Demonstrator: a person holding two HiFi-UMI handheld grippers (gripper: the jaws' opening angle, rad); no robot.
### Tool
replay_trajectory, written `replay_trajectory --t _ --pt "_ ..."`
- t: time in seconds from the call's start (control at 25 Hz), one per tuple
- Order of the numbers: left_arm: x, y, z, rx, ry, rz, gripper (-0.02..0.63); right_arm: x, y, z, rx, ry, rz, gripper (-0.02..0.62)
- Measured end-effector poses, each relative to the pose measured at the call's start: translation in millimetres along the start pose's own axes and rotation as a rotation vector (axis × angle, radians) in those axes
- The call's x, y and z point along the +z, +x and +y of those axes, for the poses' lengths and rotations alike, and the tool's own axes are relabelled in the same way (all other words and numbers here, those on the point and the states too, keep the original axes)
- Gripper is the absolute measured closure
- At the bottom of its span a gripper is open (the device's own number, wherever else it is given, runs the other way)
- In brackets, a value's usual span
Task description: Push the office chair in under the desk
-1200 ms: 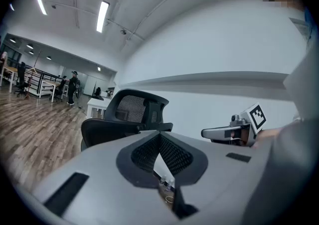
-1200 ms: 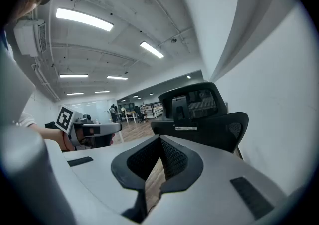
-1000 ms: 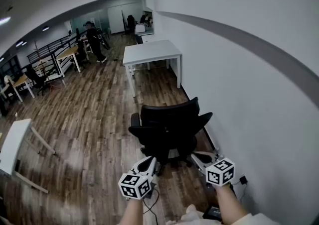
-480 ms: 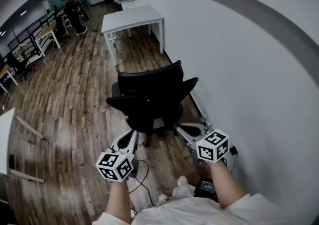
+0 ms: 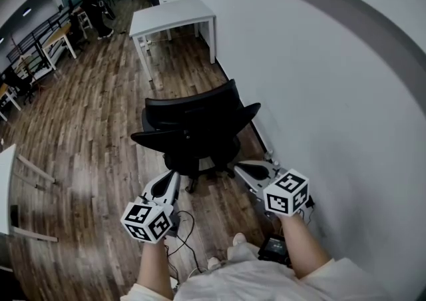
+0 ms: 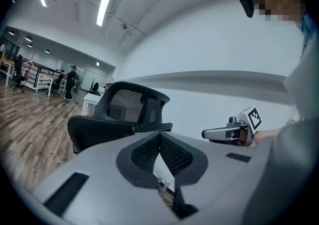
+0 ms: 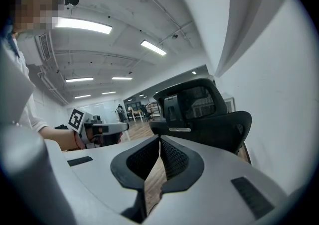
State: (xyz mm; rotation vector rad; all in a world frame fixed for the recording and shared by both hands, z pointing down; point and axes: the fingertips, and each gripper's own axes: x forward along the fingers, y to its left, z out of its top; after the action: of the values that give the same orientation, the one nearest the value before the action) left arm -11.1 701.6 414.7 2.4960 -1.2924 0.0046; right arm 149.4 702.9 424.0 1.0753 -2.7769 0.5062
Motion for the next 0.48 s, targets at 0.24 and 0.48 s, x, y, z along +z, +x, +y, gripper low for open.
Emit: replay_trajectory --t 0.24,0.48 --pt "11 22 -4 0.02 -0.003 -0.013 0.604 21 -7 -23 0.027 -0.012 -0.007 0.56" --pt "16 39 -9 0.049 -0.01 -0.022 0.604 32 -8 -46 0.077 -0.01 -0.005 0.561"
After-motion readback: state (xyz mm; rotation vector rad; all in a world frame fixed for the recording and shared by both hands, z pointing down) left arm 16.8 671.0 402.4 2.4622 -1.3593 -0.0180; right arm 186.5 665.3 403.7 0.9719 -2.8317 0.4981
